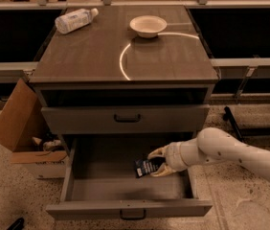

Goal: Pick rxbar blueberry from middle drawer and place on counter

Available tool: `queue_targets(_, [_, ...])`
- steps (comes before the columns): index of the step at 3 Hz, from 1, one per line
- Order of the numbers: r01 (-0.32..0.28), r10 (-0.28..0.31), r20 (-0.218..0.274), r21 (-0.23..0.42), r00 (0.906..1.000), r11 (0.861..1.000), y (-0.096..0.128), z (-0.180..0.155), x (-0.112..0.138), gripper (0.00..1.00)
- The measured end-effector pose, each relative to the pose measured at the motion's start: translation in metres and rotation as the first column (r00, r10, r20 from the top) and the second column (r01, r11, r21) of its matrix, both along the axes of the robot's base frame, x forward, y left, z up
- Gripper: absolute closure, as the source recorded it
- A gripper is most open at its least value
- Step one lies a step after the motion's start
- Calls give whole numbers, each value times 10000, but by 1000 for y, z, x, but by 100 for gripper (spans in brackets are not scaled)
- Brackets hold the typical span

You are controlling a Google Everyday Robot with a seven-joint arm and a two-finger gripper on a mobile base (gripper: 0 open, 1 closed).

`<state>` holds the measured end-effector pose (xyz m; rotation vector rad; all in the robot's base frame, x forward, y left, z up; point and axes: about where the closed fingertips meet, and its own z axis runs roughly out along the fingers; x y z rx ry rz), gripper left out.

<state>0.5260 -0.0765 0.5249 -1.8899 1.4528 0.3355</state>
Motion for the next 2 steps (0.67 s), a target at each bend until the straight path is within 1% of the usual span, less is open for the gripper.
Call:
queue_targets(1, [-2,-24,808,330,9967,9995,-20,58,-16,100])
queue_targets(2, [361,-361,1776,35,9834,9993,-34,111,-30,100])
